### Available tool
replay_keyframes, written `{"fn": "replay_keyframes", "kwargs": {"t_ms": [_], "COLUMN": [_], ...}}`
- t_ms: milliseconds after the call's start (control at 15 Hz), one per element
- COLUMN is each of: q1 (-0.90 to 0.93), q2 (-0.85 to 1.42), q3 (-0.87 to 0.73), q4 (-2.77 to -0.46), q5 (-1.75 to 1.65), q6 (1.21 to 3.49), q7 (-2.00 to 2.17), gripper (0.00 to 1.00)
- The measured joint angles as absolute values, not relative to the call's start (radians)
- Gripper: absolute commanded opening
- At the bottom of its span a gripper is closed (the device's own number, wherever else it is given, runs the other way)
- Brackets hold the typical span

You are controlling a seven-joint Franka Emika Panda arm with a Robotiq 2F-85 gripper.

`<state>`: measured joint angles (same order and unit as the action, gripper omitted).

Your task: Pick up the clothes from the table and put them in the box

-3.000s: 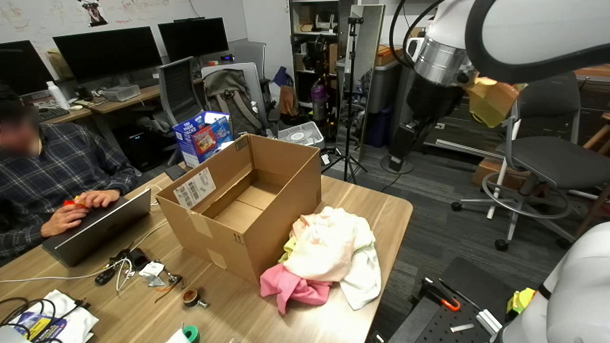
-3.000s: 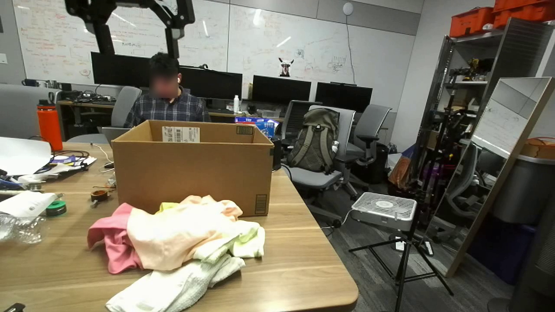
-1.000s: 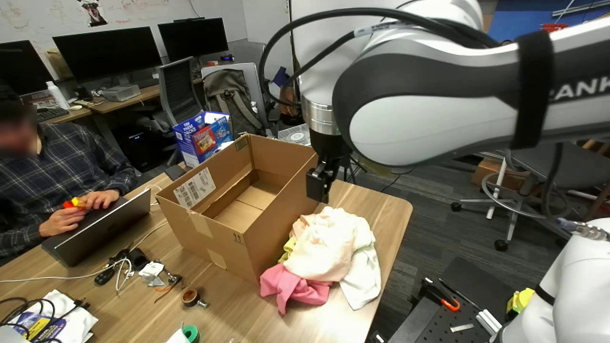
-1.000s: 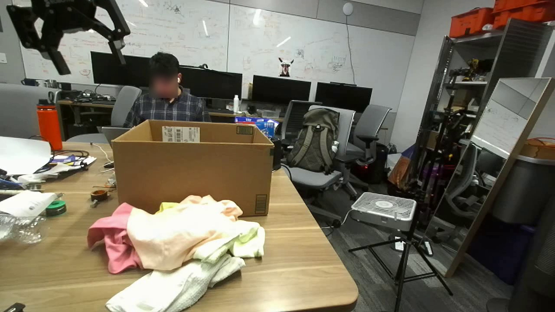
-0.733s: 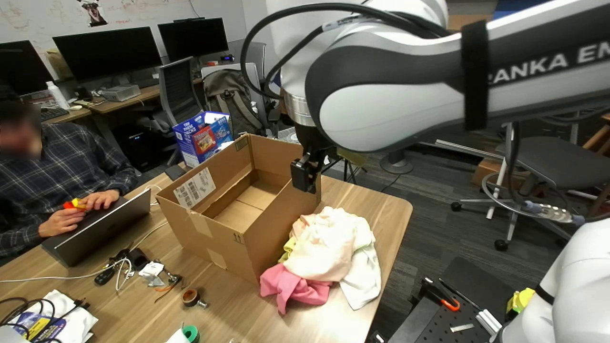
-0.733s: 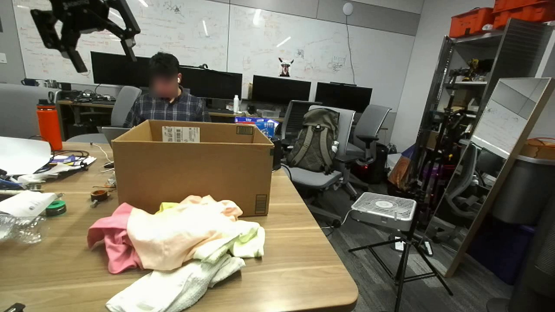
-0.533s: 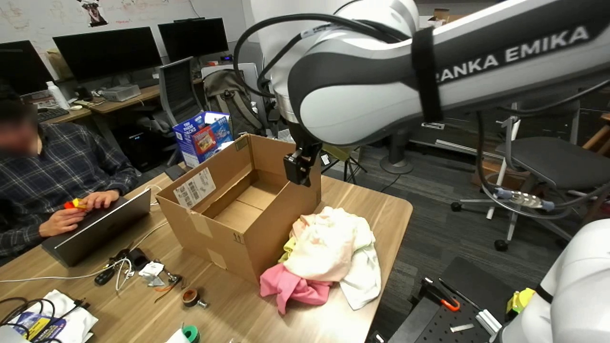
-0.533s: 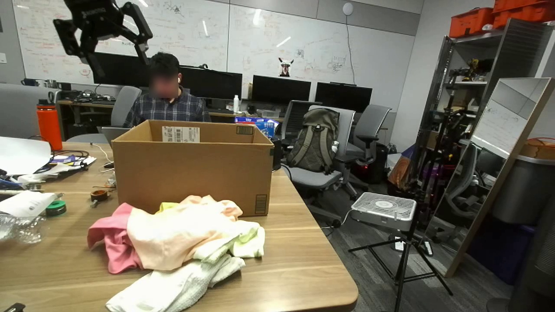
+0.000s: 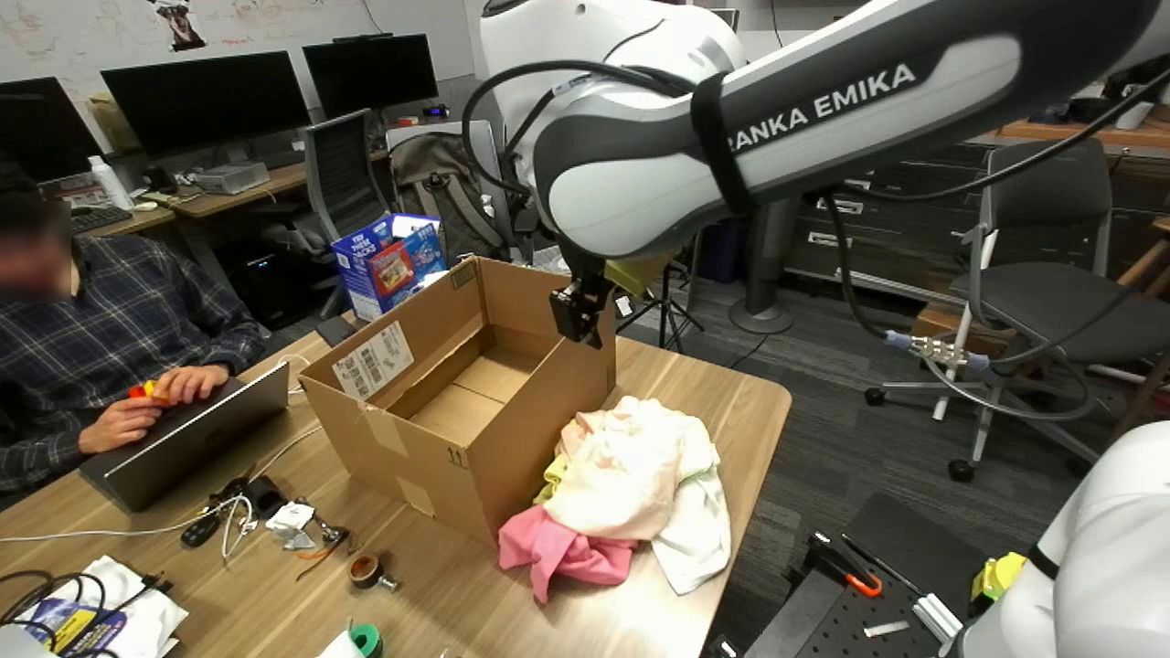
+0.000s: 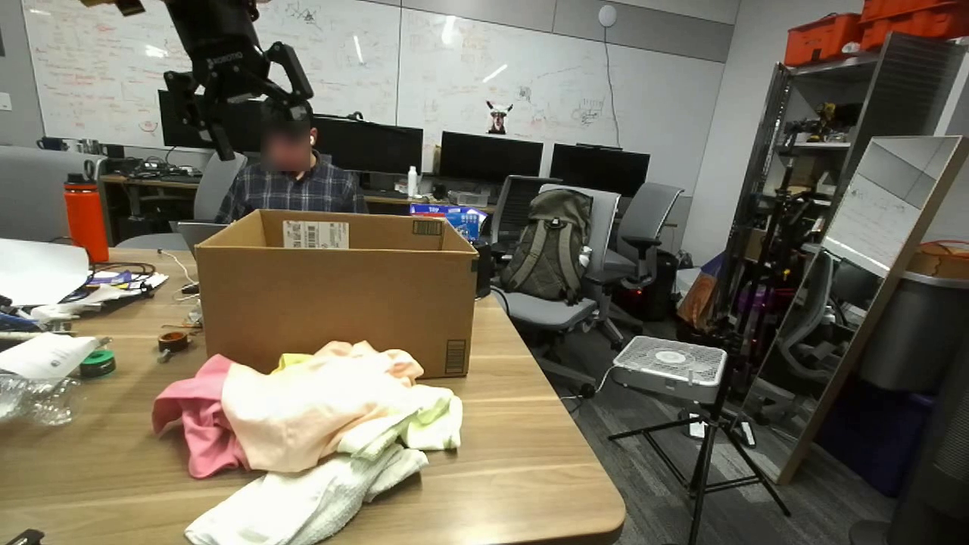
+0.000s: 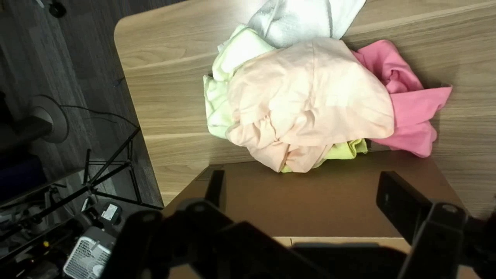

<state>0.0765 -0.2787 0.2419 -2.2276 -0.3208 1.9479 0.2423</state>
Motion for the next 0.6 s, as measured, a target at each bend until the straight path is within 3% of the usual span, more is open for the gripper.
{"fn": "replay_keyframes", "kwargs": {"t_ms": [600], "q1": [0.076], "q2": [-0.271], "q3": [0.157], "q4": [-2.236], "q5": [-0.398], "q6": [1.874], "q7": [0.043], "gripper": [1.00]}}
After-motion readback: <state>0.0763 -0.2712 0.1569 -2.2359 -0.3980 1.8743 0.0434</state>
